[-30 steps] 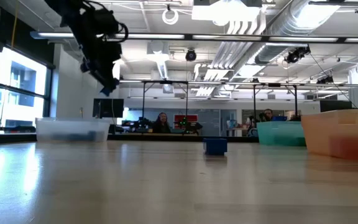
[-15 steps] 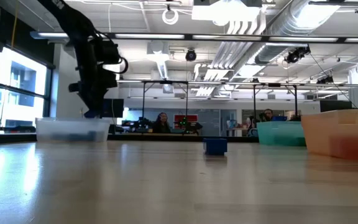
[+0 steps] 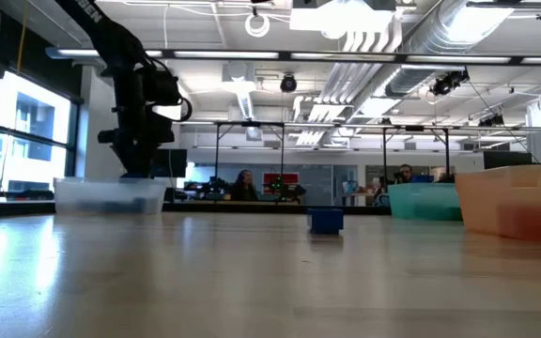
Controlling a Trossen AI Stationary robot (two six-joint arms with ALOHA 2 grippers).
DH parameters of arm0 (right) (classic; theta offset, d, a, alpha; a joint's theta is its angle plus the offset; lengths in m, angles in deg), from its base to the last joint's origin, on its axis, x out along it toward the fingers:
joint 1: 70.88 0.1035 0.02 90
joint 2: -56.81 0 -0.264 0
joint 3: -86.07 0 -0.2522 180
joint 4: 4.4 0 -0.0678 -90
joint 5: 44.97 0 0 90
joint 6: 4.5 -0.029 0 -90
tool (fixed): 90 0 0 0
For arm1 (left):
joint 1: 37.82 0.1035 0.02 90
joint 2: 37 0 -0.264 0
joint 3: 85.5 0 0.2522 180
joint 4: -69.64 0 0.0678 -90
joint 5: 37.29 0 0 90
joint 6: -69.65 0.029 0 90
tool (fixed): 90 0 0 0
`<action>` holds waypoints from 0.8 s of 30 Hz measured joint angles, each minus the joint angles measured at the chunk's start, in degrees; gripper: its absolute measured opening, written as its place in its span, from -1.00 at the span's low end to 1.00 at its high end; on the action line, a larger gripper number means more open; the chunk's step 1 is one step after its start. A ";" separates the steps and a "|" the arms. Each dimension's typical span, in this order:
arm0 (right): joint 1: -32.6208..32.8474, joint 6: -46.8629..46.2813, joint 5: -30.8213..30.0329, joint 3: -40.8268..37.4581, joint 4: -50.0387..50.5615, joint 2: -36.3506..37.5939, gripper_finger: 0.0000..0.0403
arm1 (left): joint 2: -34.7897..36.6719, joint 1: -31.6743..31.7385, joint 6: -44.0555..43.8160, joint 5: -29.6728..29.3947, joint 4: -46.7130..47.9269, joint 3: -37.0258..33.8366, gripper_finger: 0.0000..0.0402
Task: Sort & place blocks by color
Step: Put the blue game piece into the transparent bin, then put the orange game piece into the orange bin
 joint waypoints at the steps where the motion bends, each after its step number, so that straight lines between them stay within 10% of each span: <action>1: 0.00 -0.21 0.04 0.00 0.37 0.00 0.40 | 0.00 0.00 -0.05 -0.50 0.02 -0.02 -0.23; 24: 0.76 -1.93 0.43 -0.02 6.88 0.00 0.40 | 0.26 -0.07 -1.10 -3.04 3.97 0.00 0.06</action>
